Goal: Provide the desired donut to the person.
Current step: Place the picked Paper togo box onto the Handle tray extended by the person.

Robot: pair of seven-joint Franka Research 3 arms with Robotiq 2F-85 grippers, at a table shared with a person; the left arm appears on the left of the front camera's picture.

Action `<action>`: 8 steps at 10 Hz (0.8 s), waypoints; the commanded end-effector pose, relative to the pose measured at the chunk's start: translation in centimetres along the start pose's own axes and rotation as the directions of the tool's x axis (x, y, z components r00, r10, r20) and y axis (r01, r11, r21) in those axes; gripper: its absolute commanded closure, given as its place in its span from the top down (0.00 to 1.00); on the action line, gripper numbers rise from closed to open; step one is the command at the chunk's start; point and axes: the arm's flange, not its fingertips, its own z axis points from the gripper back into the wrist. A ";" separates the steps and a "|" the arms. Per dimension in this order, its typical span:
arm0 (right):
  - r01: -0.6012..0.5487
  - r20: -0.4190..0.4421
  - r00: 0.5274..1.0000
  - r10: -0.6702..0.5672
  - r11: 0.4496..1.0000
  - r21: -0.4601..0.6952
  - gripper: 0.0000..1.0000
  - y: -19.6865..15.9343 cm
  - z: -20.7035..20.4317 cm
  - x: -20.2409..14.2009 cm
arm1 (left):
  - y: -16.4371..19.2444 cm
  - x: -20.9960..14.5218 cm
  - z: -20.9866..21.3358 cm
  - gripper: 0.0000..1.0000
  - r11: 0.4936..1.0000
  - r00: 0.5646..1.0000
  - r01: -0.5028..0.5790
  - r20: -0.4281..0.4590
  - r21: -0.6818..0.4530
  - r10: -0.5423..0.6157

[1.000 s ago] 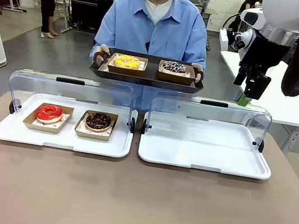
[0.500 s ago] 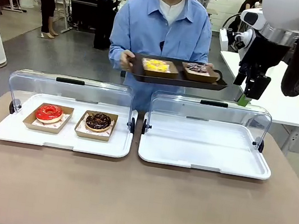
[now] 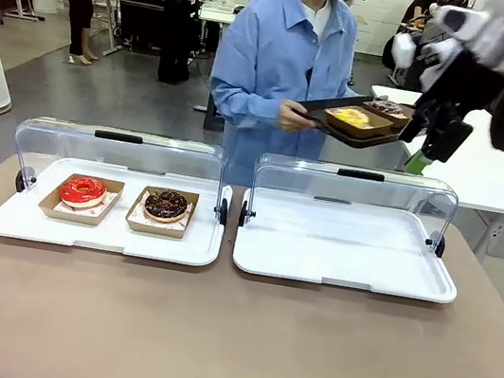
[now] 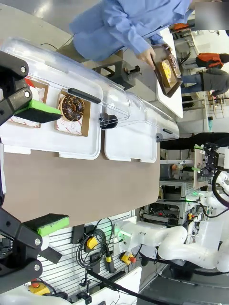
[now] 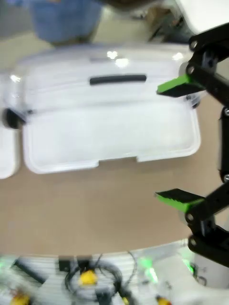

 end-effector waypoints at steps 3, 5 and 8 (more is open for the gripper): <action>0.130 0.476 0.851 -0.221 0.968 0.217 1.00 -3.1 5.0 -13.1 | -0.2 0.1 0.1 1.00 1.000 1.000 0.005 0.006 -0.001 -0.005; 0.193 0.603 0.744 -0.289 0.956 0.221 1.00 -4.7 4.9 -20.0 | -0.2 0.1 0.1 1.00 1.000 1.000 0.005 0.006 -0.001 -0.005; 0.196 0.727 0.594 -0.344 0.939 0.284 1.00 -5.4 2.7 -27.5 | -0.2 0.1 0.1 1.00 1.000 1.000 0.005 0.006 -0.001 -0.005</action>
